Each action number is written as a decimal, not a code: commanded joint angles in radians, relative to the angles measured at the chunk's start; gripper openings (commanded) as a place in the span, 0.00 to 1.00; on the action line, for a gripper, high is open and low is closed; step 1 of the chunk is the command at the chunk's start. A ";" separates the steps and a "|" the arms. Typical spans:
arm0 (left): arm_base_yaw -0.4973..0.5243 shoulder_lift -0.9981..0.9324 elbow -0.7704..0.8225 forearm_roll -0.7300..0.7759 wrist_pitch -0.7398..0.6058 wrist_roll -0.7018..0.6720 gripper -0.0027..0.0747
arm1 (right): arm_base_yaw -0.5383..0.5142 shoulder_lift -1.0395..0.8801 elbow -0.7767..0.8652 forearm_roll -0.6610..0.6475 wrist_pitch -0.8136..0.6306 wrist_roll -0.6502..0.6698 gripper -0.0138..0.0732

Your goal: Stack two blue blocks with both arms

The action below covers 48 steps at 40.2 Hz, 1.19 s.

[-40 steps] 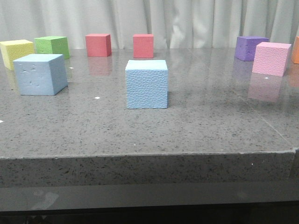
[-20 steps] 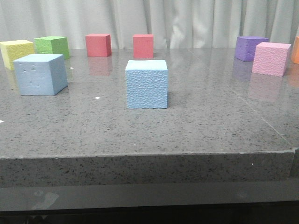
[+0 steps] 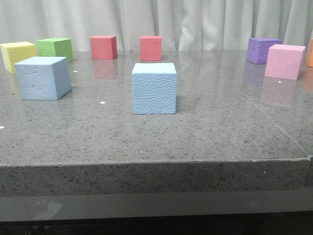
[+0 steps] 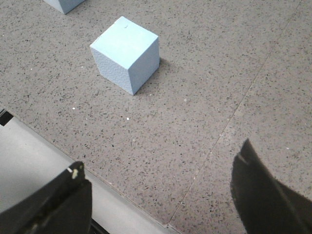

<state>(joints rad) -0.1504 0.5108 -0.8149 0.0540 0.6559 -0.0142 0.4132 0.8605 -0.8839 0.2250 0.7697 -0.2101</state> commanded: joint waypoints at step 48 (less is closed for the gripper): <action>-0.203 1.145 -0.618 0.078 0.162 -0.263 0.84 | -0.003 -0.005 -0.027 0.005 -0.069 -0.001 0.84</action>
<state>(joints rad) -0.3561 1.6637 -1.3918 0.1067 0.8620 -0.2374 0.4132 0.8605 -0.8839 0.2250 0.7667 -0.2101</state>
